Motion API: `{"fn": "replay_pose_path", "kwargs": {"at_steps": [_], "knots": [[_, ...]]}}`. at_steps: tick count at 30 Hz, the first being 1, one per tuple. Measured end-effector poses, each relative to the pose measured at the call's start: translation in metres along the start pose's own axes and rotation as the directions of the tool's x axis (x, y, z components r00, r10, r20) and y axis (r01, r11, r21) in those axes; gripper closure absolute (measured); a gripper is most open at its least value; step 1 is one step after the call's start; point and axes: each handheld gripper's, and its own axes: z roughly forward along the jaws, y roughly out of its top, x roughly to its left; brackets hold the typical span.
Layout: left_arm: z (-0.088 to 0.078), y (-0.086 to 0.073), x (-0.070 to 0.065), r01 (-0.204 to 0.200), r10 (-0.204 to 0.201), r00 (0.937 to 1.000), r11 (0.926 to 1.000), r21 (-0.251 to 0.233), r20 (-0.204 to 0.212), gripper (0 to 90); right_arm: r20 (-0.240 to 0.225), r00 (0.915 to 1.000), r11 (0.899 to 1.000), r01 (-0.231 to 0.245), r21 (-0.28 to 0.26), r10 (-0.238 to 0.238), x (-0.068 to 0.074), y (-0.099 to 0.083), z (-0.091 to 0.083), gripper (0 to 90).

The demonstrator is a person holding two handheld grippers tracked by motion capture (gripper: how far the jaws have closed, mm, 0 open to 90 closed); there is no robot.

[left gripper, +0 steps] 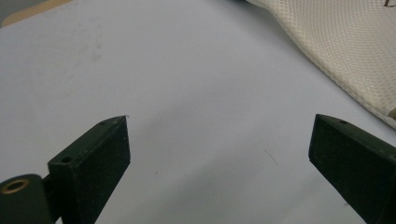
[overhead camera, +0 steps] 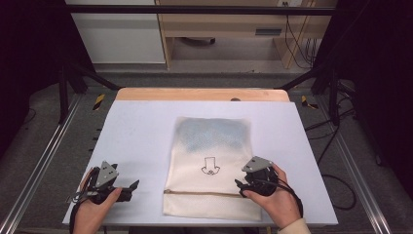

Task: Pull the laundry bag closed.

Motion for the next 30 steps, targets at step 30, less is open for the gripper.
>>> {"fn": "replay_pose_path", "kwargs": {"at_steps": [30], "knots": [[0.003,-0.005,0.009,0.010,-0.010,0.9999,0.9999,0.006,-0.006,5.2,-0.235,0.9490,0.977,0.215,-0.006,-0.210,0.057,0.105,0.038,42.4]]}}
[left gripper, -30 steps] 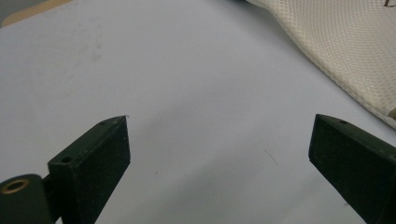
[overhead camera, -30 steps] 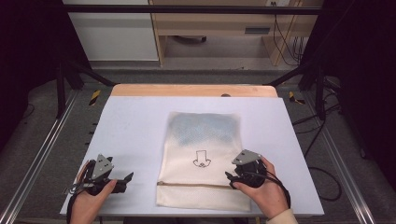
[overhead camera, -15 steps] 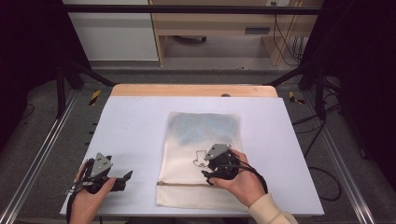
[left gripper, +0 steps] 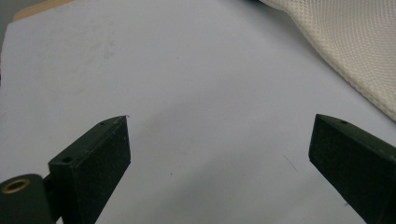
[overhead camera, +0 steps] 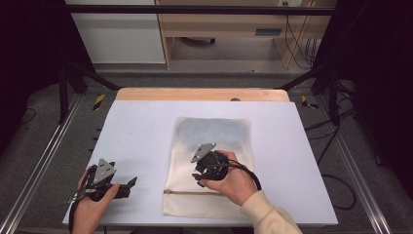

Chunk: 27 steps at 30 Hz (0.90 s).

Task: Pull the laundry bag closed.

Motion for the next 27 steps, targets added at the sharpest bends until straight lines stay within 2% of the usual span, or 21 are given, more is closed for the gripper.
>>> {"fn": "replay_pose_path", "kwargs": {"at_steps": [3,8,13,20,25,27], "knots": [[0.001,0.001,0.000,0.003,-0.003,1.0000,1.0000,0.002,-0.002,5.2,-0.021,0.9994,1.000,0.026,0.017,-0.026,0.005,0.006,0.004,44.6],[0.001,0.000,0.002,-0.021,0.021,0.9998,0.9997,0.009,0.005,5.3,-0.043,0.9980,0.998,0.048,0.039,-0.046,0.009,0.010,0.010,46.9],[0.003,-0.001,0.001,-0.006,0.006,1.0000,0.9998,0.020,0.002,5.3,-0.072,0.9956,0.997,0.063,0.041,-0.060,0.013,0.019,0.017,50.2],[0.002,0.000,0.003,-0.036,0.036,0.9993,0.9990,0.026,0.005,5.2,-0.086,0.9927,0.995,0.089,0.051,-0.084,0.020,0.027,0.023,50.2],[0.004,-0.002,0.003,-0.010,0.010,0.9999,0.9995,0.031,0.001,5.2,-0.099,0.9904,0.993,0.102,0.051,-0.097,0.025,0.030,0.026,52.8],[0.004,-0.002,0.004,-0.018,0.018,0.9998,0.9993,0.033,0.001,5.2,-0.103,0.9892,0.993,0.110,0.052,-0.104,0.027,0.030,0.029,55.2]]}}
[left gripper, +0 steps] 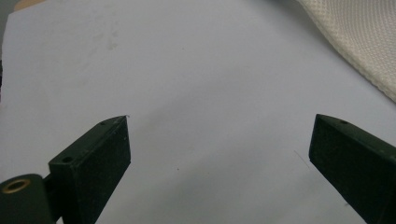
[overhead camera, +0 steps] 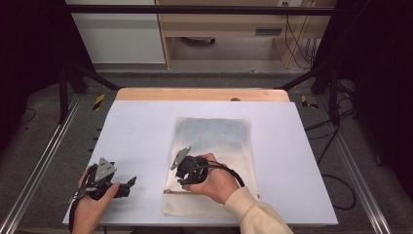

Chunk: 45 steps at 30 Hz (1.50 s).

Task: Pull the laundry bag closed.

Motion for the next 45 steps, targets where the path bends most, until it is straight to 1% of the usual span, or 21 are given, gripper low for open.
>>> {"fn": "replay_pose_path", "kwargs": {"at_steps": [2,3,5,6,7,8,9,13,14,16,21,27,32,37,39,42,45], "knots": [[0.000,0.000,0.001,-0.020,0.020,0.9998,0.9998,0.004,0.004,5.2,-0.018,0.9997,1.000,0.016,0.001,-0.016,0.002,0.001,0.002,59.1],[0.000,0.000,0.001,-0.020,0.020,0.9998,0.9998,0.004,0.004,5.2,-0.018,0.9997,1.000,0.016,0.001,-0.016,0.002,0.001,0.002,59.1],[0.000,0.000,0.002,-0.019,0.019,0.9998,0.9998,0.006,0.001,5.3,-0.023,0.9996,1.000,0.018,0.004,-0.018,0.004,0.001,0.002,61.8],[0.000,0.000,0.002,-0.019,0.019,0.9998,0.9998,0.010,-0.001,5.3,-0.031,0.9990,0.999,0.032,0.009,-0.031,0.003,0.001,0.003,64.0],[0.000,0.000,0.002,-0.017,0.017,0.9999,0.9998,0.010,-0.001,5.3,-0.031,0.9990,0.999,0.032,0.009,-0.031,0.003,0.001,0.003,64.0],[0.000,0.000,0.001,-0.016,0.016,0.9999,0.9998,0.011,-0.001,5.3,-0.034,0.9990,0.999,0.028,0.016,-0.028,0.004,0.000,0.004,66.8],[0.000,0.000,0.001,-0.015,0.015,0.9999,0.9998,0.013,-0.002,5.3,-0.034,0.9990,0.999,0.028,0.016,-0.028,0.004,0.000,0.004,66.8],[0.000,0.001,0.000,-0.014,0.014,0.9999,0.9998,0.017,-0.001,5.3,-0.040,0.9987,0.999,0.033,0.003,-0.033,0.004,-0.002,0.003,71.4],[0.001,0.001,0.000,-0.016,0.016,0.9999,0.9997,0.017,-0.001,5.3,-0.045,0.9986,1.000,0.029,0.005,-0.029,0.005,-0.004,0.003,73.4],[0.001,0.001,-0.001,-0.019,0.019,0.9998,0.9996,0.019,-0.002,5.3,-0.049,0.9984,1.000,0.030,0.005,-0.030,0.005,-0.004,0.003,74.5],[0.002,0.002,0.000,-0.031,0.031,0.9995,0.9992,0.024,0.001,5.4,-0.069,0.9972,1.000,0.030,-0.005,-0.031,0.009,-0.003,0.004,76.8],[0.003,0.002,-0.001,-0.023,0.023,0.9997,0.9995,0.024,0.005,5.4,-0.094,0.9949,0.999,0.038,-0.002,-0.038,0.011,-0.001,0.010,78.8],[0.004,0.003,-0.001,-0.039,0.039,0.9992,0.9989,0.026,0.011,5.4,-0.114,0.9923,0.999,0.047,-0.008,-0.048,0.016,0.003,0.017,80.1],[0.004,0.003,-0.002,-0.033,0.033,0.9994,0.9991,0.025,0.014,5.5,-0.128,0.9905,0.999,0.050,-0.002,-0.050,0.020,0.004,0.024,80.9],[0.004,0.004,-0.002,-0.032,0.032,0.9994,0.9991,0.026,0.015,5.5,-0.136,0.9895,0.999,0.047,-0.009,-0.048,0.022,0.006,0.026,81.3],[0.005,0.004,-0.003,-0.034,0.034,0.9993,0.9990,0.028,0.016,5.6,-0.146,0.9880,0.999,0.049,-0.005,-0.049,0.026,0.011,0.031,79.9],[0.005,0.005,-0.003,-0.041,0.040,0.9988,0.9988,0.027,0.029,6.0,-0.148,0.9873,0.998,0.058,-0.003,-0.058,0.027,0.012,0.034,78.2]]}}
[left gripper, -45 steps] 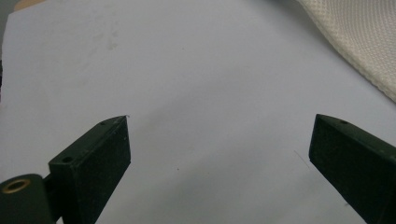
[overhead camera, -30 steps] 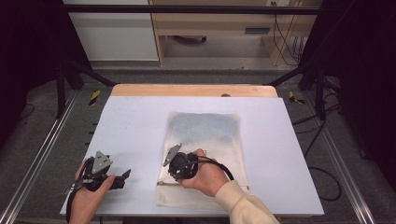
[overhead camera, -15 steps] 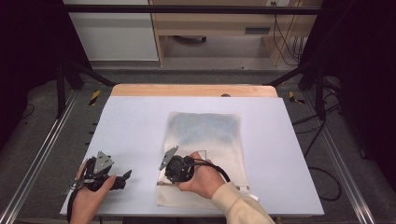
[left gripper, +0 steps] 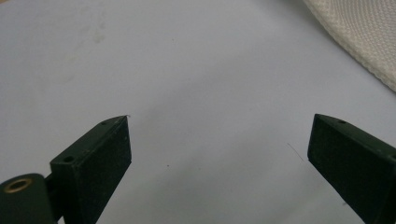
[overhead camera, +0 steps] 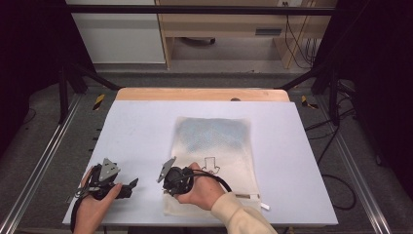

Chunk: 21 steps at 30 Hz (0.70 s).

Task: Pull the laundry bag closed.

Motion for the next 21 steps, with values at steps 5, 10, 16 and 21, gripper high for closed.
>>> {"fn": "replay_pose_path", "kwargs": {"at_steps": [5,10,16,21], "knots": [[0.000,0.001,-0.001,0.002,-0.002,0.9999,1.0000,-0.008,0.013,6.0,-0.007,0.9999,1.000,-0.013,0.011,0.013,0.000,0.004,0.007,75.4],[0.000,0.002,-0.002,0.006,-0.005,0.9998,0.9999,-0.016,0.020,6.0,-0.018,0.9996,1.000,-0.019,0.022,0.019,0.000,0.005,0.013,75.4],[-0.003,0.006,-0.006,0.019,-0.018,0.9994,0.9991,-0.038,0.031,5.9,-0.029,0.9989,0.998,-0.036,0.050,0.038,-0.003,0.006,0.017,82.0],[-0.011,0.012,-0.015,0.019,-0.014,0.9975,0.9979,-0.062,0.070,5.7,-0.047,0.9981,0.999,-0.040,0.014,0.040,-0.004,0.004,0.008,82.1]]}}
